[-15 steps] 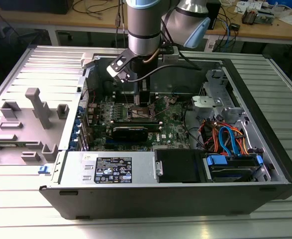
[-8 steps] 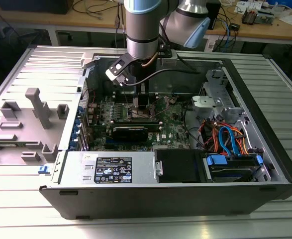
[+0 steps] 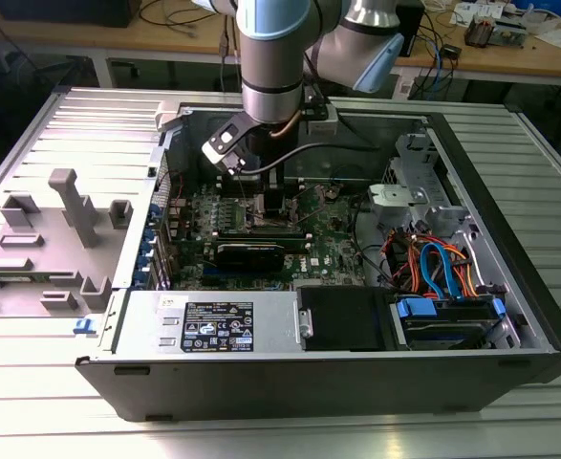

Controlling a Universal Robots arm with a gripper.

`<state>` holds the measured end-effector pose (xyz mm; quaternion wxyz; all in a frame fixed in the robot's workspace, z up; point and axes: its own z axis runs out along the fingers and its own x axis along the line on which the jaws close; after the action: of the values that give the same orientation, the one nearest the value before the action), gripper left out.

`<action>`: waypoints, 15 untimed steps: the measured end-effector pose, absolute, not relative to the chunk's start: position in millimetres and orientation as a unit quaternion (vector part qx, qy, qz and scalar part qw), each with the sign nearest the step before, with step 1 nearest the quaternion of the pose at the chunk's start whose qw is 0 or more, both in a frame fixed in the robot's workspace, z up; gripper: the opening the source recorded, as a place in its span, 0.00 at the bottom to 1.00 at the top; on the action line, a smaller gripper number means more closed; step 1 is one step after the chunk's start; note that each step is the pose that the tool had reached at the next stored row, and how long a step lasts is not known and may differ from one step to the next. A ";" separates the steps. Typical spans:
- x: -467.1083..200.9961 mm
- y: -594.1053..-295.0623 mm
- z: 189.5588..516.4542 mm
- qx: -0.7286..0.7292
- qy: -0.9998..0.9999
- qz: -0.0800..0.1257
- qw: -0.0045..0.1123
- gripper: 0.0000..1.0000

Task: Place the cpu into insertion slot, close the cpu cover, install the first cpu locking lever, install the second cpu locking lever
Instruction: 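Place the cpu into insertion slot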

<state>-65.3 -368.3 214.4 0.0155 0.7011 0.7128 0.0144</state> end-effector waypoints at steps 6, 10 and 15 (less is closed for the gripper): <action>-65.3 -369.2 212.6 0.701 0.713 0.013 0.016 0.55; -65.3 -369.2 212.3 0.701 0.713 0.013 0.016 0.55; -65.3 -369.2 212.2 0.701 0.713 0.013 0.016 0.55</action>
<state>-65.3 -369.2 212.2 0.0163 0.7011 0.7128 0.0135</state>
